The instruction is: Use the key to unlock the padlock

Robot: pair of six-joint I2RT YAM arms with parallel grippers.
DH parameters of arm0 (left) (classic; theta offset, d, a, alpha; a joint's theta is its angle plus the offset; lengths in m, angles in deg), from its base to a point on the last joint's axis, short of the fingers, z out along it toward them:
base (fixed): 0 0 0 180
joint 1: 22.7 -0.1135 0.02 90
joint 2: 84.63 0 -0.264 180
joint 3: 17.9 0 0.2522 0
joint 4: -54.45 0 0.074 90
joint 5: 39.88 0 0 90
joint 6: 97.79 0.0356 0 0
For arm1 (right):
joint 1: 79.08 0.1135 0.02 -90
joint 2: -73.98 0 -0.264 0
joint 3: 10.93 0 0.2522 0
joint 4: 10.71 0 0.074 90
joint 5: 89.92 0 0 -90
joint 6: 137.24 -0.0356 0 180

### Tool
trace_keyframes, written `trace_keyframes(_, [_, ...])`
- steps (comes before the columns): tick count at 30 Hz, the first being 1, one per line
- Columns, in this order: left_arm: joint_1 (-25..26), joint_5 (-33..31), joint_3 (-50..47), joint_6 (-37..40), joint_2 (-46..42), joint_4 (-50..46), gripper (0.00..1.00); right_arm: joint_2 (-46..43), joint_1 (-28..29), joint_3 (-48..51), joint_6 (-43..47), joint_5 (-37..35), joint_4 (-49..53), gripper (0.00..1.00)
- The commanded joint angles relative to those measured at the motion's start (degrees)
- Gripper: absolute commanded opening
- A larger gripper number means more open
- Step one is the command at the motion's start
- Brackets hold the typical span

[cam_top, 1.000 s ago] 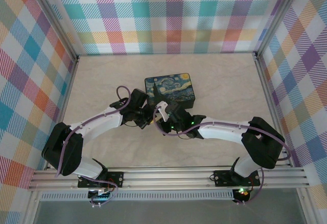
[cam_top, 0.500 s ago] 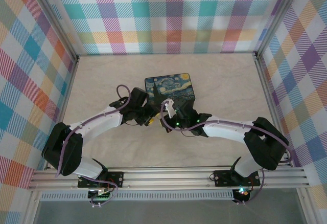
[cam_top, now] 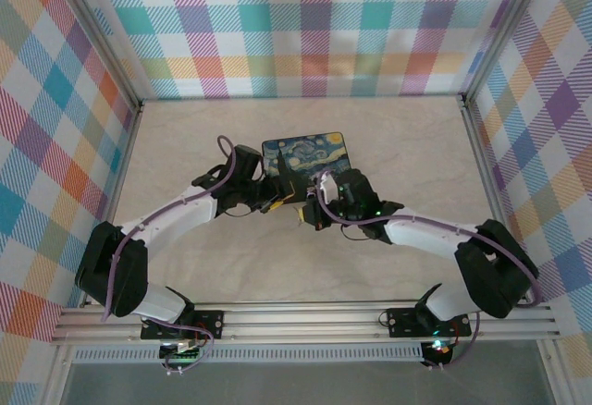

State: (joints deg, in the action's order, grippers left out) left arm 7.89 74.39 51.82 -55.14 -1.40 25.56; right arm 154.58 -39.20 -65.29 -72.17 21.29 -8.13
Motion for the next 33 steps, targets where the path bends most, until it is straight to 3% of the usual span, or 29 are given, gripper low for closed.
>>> trace_keyframes(1, [-0.81,9.23,2.08,10.17,0.64,4.76,0.44,-2.91,-3.0,0.54,-4.07,7.6,-1.9,0.0])
trace_keyframes(5, [-1.27,13.54,1.36,13.46,0.32,8.57,0.44,-4.46,-5.56,-0.26,-5.53,12.29,-0.65,0.01])
trace_keyframes(11, [-2.98,18.03,-2.76,10.08,-0.85,16.93,0.44,-3.8,-8.29,-1.33,-8.08,16.95,-1.63,0.01])
trace_keyframes(33, [-3.25,20.29,-5.99,7.42,-3.8,20.66,0.35,0.28,-9.25,-3.92,-15.12,21.33,-9.26,0.03])
